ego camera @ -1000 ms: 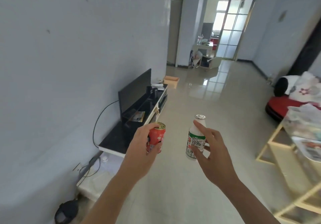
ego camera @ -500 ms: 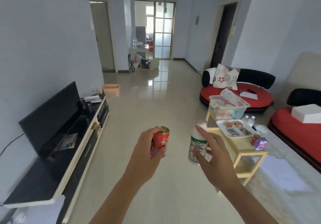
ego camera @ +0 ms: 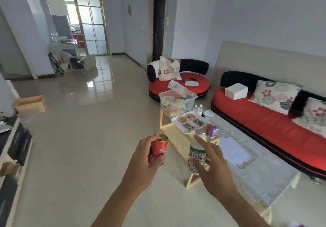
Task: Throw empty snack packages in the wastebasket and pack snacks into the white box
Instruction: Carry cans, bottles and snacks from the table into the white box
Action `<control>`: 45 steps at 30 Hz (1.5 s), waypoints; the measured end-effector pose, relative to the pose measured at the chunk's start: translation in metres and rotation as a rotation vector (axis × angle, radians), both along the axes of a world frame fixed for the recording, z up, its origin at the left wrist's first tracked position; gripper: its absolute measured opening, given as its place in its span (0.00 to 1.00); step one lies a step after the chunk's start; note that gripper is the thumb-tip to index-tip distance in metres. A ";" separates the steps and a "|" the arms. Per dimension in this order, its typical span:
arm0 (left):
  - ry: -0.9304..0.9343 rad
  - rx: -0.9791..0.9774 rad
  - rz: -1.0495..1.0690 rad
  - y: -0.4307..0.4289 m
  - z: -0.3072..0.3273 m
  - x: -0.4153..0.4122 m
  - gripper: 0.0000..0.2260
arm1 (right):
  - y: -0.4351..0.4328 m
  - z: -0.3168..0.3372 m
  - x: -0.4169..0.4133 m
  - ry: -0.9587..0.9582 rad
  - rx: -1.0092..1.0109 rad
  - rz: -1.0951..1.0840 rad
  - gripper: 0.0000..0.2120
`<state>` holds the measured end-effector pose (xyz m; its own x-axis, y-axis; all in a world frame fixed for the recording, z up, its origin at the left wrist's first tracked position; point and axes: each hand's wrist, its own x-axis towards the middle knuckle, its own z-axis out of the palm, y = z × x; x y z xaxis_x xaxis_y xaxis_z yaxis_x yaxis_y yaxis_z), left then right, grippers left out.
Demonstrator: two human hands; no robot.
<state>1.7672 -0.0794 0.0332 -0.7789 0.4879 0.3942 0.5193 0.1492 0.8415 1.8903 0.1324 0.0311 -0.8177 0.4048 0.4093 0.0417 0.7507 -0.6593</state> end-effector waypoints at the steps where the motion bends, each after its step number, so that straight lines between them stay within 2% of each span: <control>1: 0.006 -0.011 -0.034 0.007 -0.002 -0.017 0.22 | 0.004 -0.001 -0.010 0.008 0.000 -0.036 0.37; 11: -0.010 -0.079 -0.270 0.075 -0.008 -0.156 0.22 | 0.043 -0.003 -0.087 0.006 -0.005 -0.355 0.35; 16: -0.014 -0.086 -0.344 0.114 -0.018 -0.200 0.23 | 0.067 -0.016 -0.111 -0.009 -0.017 -0.437 0.36; 26: -0.030 -0.163 -0.470 0.229 -0.059 -0.269 0.24 | 0.145 -0.065 -0.174 -0.012 -0.101 -0.509 0.36; 34: -0.053 -0.270 -0.568 0.346 -0.088 -0.327 0.22 | 0.255 -0.099 -0.240 -0.018 -0.168 -0.567 0.36; 40: -0.104 -0.291 -0.598 0.426 -0.107 -0.366 0.22 | 0.324 -0.118 -0.282 -0.065 -0.161 -0.551 0.38; 45: -0.138 -0.309 -0.650 0.478 -0.138 -0.396 0.22 | 0.358 -0.145 -0.313 -0.103 -0.156 -0.604 0.34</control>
